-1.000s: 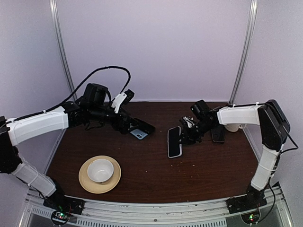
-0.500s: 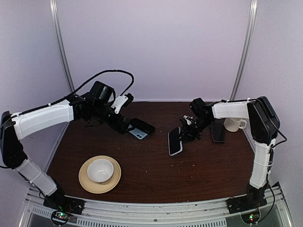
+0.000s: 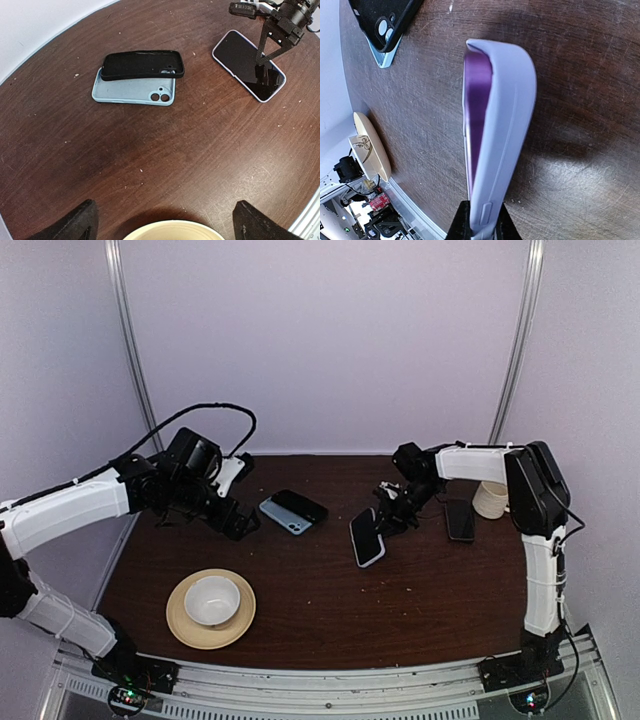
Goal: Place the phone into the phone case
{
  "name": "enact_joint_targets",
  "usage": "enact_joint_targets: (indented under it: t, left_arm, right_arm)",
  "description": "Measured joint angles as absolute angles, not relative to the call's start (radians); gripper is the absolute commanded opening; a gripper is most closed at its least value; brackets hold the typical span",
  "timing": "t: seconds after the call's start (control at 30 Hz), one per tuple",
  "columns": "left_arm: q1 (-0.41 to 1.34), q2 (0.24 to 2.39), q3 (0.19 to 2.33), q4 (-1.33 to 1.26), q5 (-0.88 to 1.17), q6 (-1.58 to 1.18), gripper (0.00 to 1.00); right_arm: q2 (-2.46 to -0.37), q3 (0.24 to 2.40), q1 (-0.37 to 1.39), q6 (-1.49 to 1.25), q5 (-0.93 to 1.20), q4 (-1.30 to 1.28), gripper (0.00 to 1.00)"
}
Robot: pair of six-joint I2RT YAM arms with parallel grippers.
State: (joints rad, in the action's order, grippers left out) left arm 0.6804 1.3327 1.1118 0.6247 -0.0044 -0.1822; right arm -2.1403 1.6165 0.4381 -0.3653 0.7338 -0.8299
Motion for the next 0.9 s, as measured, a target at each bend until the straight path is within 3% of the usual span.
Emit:
enact_joint_targets:
  t: [0.47, 0.9]
  left_arm:
    - [0.680, 1.454, 1.131, 0.587, 0.045, -0.112, 0.97]
    - [0.669, 1.453, 1.131, 0.567, 0.073, -0.071, 0.98]
  right_arm:
    - [-2.152, 1.617, 0.440, -0.366, 0.624, -0.844, 0.28]
    - [-2.158, 1.599, 0.439, -0.410, 0.516, -0.804, 0.34]
